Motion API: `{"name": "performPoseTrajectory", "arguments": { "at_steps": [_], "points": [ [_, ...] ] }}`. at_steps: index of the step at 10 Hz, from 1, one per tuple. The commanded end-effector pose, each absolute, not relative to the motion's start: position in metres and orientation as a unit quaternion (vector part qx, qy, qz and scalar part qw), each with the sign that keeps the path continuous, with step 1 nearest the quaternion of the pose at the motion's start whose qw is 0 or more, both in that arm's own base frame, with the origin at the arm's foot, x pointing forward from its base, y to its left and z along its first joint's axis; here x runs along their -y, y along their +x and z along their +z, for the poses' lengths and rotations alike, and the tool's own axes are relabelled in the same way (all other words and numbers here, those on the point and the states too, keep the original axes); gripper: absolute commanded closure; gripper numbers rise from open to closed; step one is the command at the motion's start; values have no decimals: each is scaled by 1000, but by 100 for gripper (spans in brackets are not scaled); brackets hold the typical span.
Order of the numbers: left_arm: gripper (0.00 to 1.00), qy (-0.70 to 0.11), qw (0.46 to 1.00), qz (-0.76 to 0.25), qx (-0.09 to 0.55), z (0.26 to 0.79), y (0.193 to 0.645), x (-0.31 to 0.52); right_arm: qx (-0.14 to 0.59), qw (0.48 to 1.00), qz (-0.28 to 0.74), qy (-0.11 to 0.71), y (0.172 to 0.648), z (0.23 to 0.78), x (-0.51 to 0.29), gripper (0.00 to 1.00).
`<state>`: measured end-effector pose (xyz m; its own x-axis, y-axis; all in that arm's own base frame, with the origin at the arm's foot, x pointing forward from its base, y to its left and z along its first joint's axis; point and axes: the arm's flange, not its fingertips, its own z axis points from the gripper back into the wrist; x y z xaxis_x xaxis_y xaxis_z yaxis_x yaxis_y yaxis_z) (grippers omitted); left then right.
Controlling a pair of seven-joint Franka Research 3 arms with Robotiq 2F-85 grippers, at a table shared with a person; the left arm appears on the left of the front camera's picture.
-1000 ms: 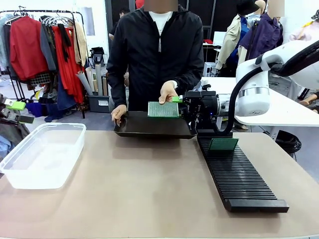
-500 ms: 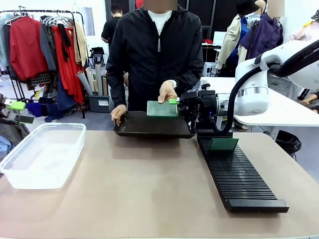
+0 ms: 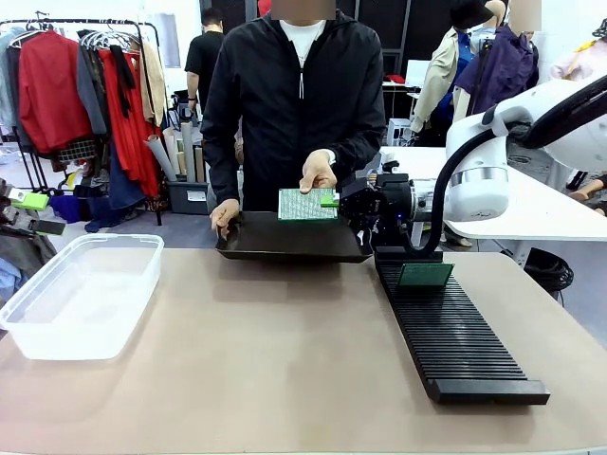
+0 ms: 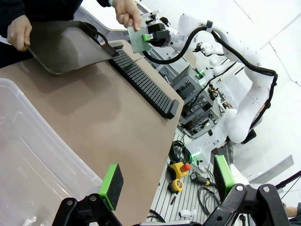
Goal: Sort PCBs into racks and boxes based on the side picked up.
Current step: Pick up the Blank PCB handed by the Human.
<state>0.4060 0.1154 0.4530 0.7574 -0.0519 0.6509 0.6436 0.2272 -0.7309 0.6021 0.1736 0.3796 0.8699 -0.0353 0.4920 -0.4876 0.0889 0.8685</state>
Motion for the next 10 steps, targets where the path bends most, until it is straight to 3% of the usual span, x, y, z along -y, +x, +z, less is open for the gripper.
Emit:
{"name": "performPoseTrajectory", "arguments": {
  "at_steps": [1,10],
  "points": [
    [0,-576,739,-236,259,455,406,-116,207,709,148,657,613,381,-180,100],
    [0,-576,739,-236,259,455,406,-116,198,711,157,656,605,377,-174,100]
  ]
}}
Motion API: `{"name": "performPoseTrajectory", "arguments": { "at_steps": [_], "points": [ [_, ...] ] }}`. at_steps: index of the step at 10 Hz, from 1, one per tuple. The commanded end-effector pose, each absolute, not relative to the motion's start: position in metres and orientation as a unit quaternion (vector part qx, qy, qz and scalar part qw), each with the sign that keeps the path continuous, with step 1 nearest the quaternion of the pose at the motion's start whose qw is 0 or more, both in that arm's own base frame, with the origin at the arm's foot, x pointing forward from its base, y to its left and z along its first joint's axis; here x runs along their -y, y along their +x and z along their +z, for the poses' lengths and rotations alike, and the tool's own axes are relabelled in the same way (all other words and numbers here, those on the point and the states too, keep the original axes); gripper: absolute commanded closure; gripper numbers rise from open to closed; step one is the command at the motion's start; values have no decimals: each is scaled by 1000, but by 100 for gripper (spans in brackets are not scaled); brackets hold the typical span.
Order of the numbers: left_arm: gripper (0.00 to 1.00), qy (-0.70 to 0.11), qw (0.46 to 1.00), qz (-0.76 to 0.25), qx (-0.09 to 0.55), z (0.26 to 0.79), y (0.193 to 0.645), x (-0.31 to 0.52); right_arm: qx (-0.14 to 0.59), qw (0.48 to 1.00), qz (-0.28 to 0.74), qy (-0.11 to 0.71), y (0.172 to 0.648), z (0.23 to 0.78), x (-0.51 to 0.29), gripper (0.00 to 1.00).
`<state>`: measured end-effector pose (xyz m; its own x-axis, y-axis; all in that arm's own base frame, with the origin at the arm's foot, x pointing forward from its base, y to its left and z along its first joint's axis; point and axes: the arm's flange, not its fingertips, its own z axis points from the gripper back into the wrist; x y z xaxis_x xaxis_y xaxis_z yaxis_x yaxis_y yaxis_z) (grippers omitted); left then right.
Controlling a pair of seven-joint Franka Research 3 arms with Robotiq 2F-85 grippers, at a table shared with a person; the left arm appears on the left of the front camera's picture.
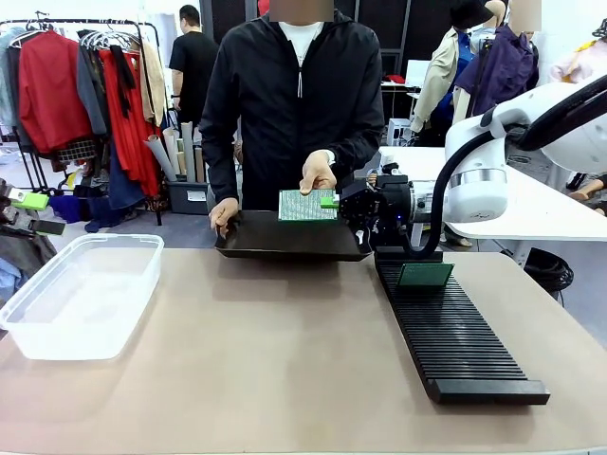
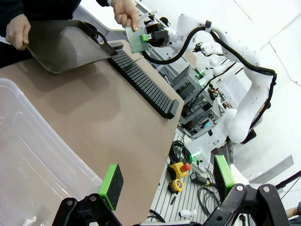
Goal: Sort PCBs into racks and boxes based on the side picked up.
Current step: Pick up the Blank PCB handed by the Human, then if the short side of the Blank PCB is picked up, insert it into the PCB Rack ; if the long side is picked up, place it in the Organizing box.
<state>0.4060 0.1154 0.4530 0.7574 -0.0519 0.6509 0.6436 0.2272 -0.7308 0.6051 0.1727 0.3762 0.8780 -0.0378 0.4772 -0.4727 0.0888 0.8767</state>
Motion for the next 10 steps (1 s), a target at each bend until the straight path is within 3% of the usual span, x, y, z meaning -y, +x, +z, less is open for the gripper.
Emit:
{"name": "performPoseTrajectory", "arguments": {
  "at_steps": [1,10],
  "points": [
    [0,-576,739,-236,259,455,406,-116,198,711,157,656,605,377,-174,100],
    [0,-576,739,-236,259,455,406,-116,198,711,157,656,605,377,-174,100]
  ]
}}
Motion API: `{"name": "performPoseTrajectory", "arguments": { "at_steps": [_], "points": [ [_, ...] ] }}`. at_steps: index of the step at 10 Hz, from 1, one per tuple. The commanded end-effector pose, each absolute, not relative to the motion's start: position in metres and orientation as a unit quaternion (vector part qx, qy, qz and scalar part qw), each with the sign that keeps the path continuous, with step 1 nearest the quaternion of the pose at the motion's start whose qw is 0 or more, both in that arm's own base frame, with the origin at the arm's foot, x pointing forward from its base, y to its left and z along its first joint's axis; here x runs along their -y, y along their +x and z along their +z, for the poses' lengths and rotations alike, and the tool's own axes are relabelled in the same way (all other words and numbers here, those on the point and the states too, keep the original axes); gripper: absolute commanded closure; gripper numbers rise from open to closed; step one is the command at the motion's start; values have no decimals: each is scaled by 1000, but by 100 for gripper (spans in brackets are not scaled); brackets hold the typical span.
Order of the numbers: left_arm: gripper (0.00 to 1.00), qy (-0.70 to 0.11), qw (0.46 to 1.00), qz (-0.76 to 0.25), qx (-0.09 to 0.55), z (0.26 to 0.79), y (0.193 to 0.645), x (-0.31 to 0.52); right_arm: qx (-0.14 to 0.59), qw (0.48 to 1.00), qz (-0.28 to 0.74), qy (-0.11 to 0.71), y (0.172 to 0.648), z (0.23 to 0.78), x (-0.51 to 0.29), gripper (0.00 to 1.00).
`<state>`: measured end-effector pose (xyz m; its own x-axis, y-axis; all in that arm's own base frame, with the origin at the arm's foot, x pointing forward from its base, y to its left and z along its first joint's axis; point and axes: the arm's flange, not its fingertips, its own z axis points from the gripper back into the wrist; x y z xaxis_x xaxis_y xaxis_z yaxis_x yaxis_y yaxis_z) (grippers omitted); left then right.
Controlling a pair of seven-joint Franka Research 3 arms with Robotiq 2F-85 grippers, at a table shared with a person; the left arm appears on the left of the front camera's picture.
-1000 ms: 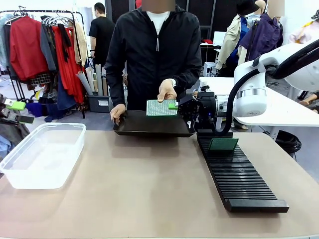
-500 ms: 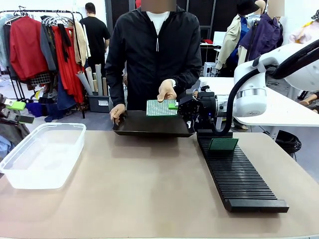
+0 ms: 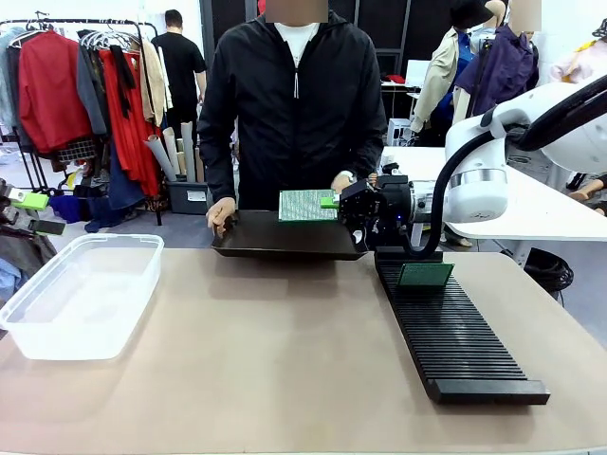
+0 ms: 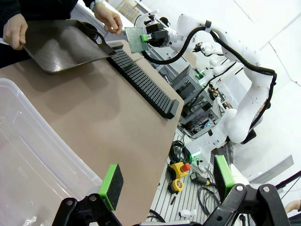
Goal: Sort PCBs into racks and boxes based on the side picked up.
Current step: If the short side of the Blank PCB is picked up, insert it into the PCB Rack ; if the long side is picked up, place it in the Organizing box.
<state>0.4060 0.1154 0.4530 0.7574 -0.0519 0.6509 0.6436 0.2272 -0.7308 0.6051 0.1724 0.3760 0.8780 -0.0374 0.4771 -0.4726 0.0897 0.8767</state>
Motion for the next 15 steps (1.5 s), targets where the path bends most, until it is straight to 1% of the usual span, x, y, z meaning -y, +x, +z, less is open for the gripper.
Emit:
{"name": "performPoseTrajectory", "arguments": {
  "at_steps": [1,2,3,5,6,8,12,15],
  "points": [
    [0,-576,739,-236,259,455,406,-116,198,711,157,656,605,377,-174,100],
    [0,-576,739,-236,259,455,406,-116,194,712,153,657,605,376,-172,100],
    [0,-576,739,-236,259,455,406,-116,196,698,175,667,595,382,-163,100],
    [0,-576,739,-236,259,455,406,-116,179,667,182,700,576,396,-148,100],
    [0,-576,739,-236,259,455,406,-116,179,660,193,703,566,402,-139,100],
    [0,-576,739,-236,259,455,406,-116,177,666,202,695,542,412,-110,100],
    [0,-576,739,-236,259,455,406,-116,241,666,232,667,507,426,-34,100],
    [0,-576,739,-236,259,455,406,-116,297,639,276,654,482,419,29,100]
  ]
}}
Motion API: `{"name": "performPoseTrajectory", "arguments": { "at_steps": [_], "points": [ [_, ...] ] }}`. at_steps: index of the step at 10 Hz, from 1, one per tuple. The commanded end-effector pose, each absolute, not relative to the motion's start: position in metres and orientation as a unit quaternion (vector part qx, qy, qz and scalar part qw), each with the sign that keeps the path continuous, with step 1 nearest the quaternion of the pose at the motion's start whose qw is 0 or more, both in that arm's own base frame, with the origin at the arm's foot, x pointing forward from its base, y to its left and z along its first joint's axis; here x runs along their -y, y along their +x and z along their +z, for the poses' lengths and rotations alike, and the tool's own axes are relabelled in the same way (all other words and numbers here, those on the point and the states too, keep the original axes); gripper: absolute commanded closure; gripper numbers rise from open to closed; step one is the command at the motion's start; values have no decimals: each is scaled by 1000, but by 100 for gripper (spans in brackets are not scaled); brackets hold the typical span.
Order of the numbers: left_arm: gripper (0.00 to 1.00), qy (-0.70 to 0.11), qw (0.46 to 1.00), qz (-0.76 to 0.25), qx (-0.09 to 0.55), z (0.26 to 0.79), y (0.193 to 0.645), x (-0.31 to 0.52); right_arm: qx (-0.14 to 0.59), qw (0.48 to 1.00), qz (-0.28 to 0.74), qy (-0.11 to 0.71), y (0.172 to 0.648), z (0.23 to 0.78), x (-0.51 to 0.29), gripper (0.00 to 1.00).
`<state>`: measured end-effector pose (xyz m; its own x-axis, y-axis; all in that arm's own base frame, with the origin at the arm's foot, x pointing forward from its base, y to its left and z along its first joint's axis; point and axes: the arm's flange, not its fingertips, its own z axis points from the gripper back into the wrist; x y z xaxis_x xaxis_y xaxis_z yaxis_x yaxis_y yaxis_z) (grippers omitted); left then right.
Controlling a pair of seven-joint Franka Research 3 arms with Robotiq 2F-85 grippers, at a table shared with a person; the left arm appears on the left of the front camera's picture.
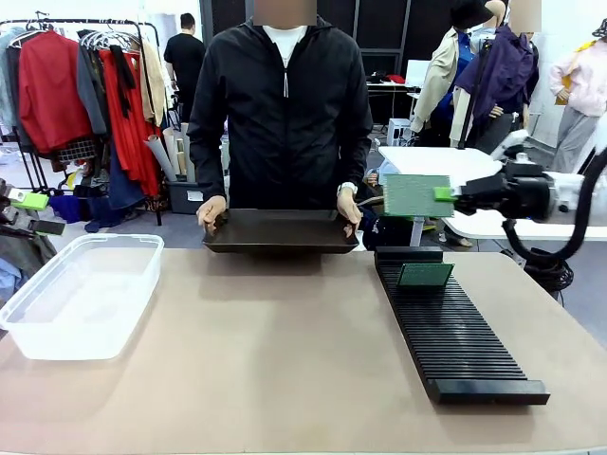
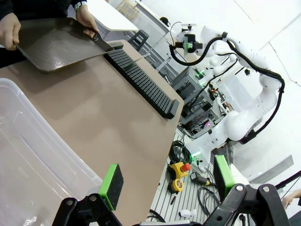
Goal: Sort PCBs into racks and boxes based on the side picked up.
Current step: If the short side of the Blank PCB is picked up, insert it into the PCB Rack ; if the long side is picked up, place it in the Organizing box.
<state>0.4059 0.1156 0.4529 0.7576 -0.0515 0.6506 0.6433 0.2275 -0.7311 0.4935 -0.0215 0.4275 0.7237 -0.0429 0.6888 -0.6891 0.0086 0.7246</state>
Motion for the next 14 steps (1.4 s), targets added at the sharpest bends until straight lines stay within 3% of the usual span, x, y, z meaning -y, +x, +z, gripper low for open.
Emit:
{"name": "performPoseTrajectory", "arguments": {
  "at_steps": [1,3,10,14],
  "points": [
    [0,-576,739,-236,259,455,406,-116,317,632,301,640,478,413,46,100],
    [0,-576,739,-236,259,455,406,-116,352,592,346,637,476,393,70,100],
    [0,-576,739,-236,259,455,406,-116,389,555,481,556,474,322,112,100],
    [0,-576,739,-236,259,455,406,-116,487,498,505,510,462,299,121,100]
  ]
}}
